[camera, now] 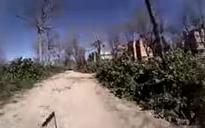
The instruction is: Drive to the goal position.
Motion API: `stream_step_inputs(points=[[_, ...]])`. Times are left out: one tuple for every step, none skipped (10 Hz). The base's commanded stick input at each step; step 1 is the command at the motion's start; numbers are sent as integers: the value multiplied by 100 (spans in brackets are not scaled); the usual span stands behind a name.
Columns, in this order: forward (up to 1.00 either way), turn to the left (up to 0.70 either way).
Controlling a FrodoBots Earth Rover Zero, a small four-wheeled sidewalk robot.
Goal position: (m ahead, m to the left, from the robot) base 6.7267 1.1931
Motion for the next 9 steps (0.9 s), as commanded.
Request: stream_step_inputs(points=[[97, 39], [97, 37], [97, 29], [97, 4], [97, 0], [97, 0], [97, 0], [97, 0], [97, 0]])
